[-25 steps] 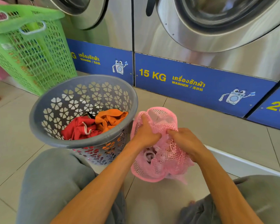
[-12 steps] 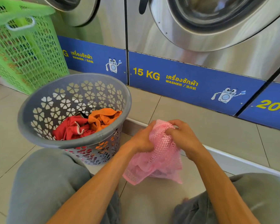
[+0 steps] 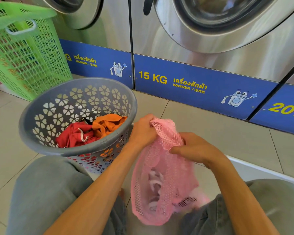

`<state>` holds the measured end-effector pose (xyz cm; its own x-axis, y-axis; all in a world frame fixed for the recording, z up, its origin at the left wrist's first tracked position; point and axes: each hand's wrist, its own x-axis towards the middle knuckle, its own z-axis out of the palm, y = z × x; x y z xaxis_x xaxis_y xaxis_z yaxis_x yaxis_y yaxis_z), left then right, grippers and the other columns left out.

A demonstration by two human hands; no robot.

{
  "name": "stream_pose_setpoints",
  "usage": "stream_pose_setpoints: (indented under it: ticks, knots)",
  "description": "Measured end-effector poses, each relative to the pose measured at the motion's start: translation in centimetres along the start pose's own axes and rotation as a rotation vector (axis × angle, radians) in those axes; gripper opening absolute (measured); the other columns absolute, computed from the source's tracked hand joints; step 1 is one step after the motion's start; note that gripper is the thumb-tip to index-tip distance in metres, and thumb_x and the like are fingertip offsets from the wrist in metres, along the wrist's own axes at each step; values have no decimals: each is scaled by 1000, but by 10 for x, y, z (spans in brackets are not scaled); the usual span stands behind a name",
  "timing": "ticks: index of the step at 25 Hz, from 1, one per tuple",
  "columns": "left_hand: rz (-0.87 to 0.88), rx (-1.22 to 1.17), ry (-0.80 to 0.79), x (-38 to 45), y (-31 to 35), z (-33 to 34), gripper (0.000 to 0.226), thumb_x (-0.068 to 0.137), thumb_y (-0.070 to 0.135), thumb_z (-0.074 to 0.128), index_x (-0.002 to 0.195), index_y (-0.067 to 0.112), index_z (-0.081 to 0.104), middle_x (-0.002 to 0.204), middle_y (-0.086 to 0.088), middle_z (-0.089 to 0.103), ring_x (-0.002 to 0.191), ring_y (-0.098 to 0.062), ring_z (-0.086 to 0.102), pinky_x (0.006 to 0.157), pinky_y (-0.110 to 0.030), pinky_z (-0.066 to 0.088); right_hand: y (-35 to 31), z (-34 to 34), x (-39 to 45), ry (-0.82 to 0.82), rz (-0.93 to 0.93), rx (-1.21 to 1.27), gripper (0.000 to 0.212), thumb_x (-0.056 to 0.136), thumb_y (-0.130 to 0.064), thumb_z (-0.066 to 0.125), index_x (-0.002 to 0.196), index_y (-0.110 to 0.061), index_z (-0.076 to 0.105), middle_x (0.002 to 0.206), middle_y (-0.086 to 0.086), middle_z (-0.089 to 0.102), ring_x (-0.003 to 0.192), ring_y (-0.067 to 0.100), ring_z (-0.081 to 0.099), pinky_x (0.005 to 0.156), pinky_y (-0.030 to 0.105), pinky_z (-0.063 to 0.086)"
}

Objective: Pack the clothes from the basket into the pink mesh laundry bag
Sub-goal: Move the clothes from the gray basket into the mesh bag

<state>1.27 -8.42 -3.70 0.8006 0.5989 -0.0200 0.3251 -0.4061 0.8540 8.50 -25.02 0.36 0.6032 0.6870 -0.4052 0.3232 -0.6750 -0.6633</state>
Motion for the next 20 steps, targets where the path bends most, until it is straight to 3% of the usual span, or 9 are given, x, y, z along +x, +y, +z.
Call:
stream_pose_setpoints:
  ticks: [3,5,8,10,12,14,17,20]
  knots:
    - [44,85,-39,-5,9,7,19,72,24,52,85,29,64,85,6,69,80,-18,65,68,-35,54,-4,17,2,185,-81,-50,27,83,-21,67,108,-27,60,92,-11,64,88,14,65,64,21,47]
    - [45,95,-22,-6,8,12,17,73,24,55,86,29,65,86,6,70,82,-20,66,72,-39,56,-7,27,4,120,-125,62,30,80,-20,67,109,-27,59,95,-5,68,86,13,65,65,24,51]
    - [29,92,35,-7,6,13,4,83,31,64,86,31,65,87,8,70,84,-17,66,74,-36,55,-10,40,5,-55,-141,193,39,78,-17,71,112,-32,60,105,-2,71,93,12,67,79,27,56]
    - [12,68,57,-9,6,9,3,85,33,65,88,33,66,88,11,70,83,-12,66,74,-33,54,-8,44,9,11,-125,93,26,80,-21,62,105,-29,64,102,-3,72,93,18,67,84,39,57]
    - [-15,16,82,-9,6,6,6,87,28,61,89,31,66,86,12,68,81,-11,64,72,-33,55,-7,35,11,94,-55,65,14,86,-17,52,81,-18,65,84,1,69,79,22,63,70,36,52]
    - [-42,11,124,-8,5,5,13,88,18,56,92,24,66,85,7,67,78,-13,63,68,-30,54,-6,17,12,193,21,121,23,87,-11,49,65,-14,57,68,3,58,66,23,52,59,33,36]
    - [26,104,129,-5,1,12,12,91,13,55,95,12,66,92,-2,66,83,-18,60,65,-27,47,-8,-1,8,234,79,374,16,78,-2,49,66,-12,52,65,9,45,60,21,40,57,33,28]
    - [151,137,87,2,-6,22,12,90,18,55,92,15,66,99,-3,64,96,-21,58,82,-39,51,-11,-1,3,139,153,651,20,81,-7,54,62,-10,57,56,9,51,45,22,43,49,31,32]
